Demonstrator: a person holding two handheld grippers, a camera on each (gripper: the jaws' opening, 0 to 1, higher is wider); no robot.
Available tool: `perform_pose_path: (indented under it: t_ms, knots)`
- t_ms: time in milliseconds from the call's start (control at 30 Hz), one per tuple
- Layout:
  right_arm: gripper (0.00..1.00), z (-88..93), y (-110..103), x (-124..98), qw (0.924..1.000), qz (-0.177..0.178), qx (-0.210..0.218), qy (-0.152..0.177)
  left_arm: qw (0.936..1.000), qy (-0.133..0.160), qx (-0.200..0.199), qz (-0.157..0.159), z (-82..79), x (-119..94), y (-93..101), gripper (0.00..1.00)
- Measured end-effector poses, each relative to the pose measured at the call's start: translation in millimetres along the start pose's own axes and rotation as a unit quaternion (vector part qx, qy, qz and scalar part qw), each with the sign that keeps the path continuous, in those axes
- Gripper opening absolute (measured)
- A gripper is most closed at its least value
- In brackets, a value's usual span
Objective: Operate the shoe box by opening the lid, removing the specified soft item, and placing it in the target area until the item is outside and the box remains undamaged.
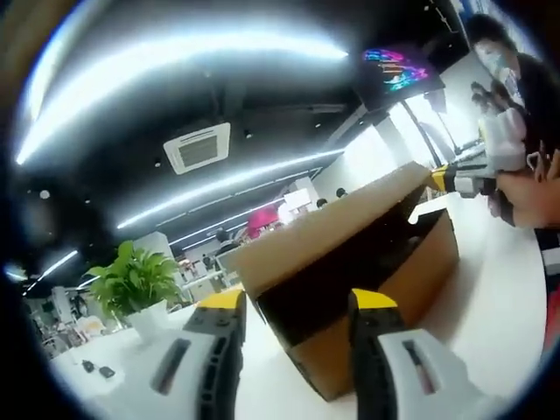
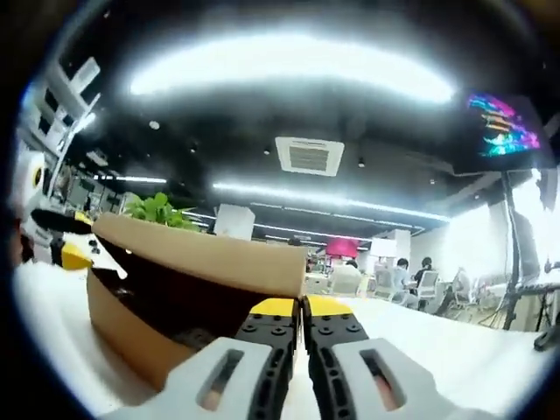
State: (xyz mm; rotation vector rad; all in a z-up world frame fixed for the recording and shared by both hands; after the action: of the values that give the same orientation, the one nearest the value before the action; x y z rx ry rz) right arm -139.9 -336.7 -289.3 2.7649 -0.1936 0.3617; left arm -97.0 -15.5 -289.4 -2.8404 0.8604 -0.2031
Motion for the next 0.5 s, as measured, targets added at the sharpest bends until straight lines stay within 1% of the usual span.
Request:
perform_pose_path:
  t_ms: [33, 67, 133, 167, 200, 233, 400, 433, 467, 500]
  knots:
    - [0.00, 0.0, -0.3, 0.2, 1.0000, 0.002, 0.002, 0.000, 1.0000, -0.001, -0.001, 0.002, 0.2, -0.3, 0.1, 0.50]
    - [0.00, -0.6, -1.1, -0.1, 0.9998, 0.006, 0.018, 0.001, 1.0000, 0.000, -0.003, 0.004, 0.7, -1.1, 0.3, 0.51]
    - [0.00, -0.5, -1.3, -0.3, 0.9997, 0.005, 0.026, 0.001, 1.0000, -0.001, 0.000, 0.007, 2.2, -3.2, 1.1, 0.52]
    - [0.00, -0.3, -0.9, -0.1, 0.9999, 0.004, 0.015, 0.001, 1.0000, -0.003, 0.003, 0.008, 2.9, -3.6, 1.1, 0.52]
    - [0.00, -1.0, 0.6, 0.2, 1.0000, 0.004, -0.005, 0.001, 0.9999, -0.007, 0.005, 0.009, 4.1, -4.4, 1.3, 0.52]
    - [0.00, -1.6, 0.7, 0.8, 0.9999, 0.004, -0.010, 0.001, 0.9999, -0.008, 0.006, 0.010, 5.2, -5.4, 0.9, 0.53]
    - [0.00, -6.1, 1.4, 4.1, 1.0000, 0.005, 0.005, -0.006, 0.9996, -0.018, 0.008, 0.018, 7.9, -7.4, -0.7, 0.54]
    - [0.00, -6.2, 1.2, 4.3, 1.0000, 0.003, -0.004, -0.006, 0.9996, -0.020, 0.010, 0.020, 8.0, -7.4, -0.9, 0.54]
    - [0.00, -7.0, 3.4, 5.1, 0.9977, 0.000, -0.067, -0.008, 0.9993, -0.024, 0.014, 0.027, 8.4, -7.0, -1.1, 0.54]
    - [0.02, -8.2, 4.1, 5.2, 0.9960, 0.002, -0.090, -0.006, 0.9990, -0.027, 0.016, 0.032, 8.4, -6.9, -1.0, 0.54]
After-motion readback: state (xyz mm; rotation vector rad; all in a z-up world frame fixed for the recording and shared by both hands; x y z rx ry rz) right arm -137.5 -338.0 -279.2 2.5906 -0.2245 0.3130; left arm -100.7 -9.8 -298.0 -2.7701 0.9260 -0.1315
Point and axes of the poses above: the point that each gripper's makers call its tool centre point, and the gripper's own axes: x roughly forward along the fingers, y roughly to its right, z roughly out of its underside, the point moved 10 cm from there along -x, roughly backward along the fingers, and after that the axes turned 13 degrees about -x, right-handed, at the moved point
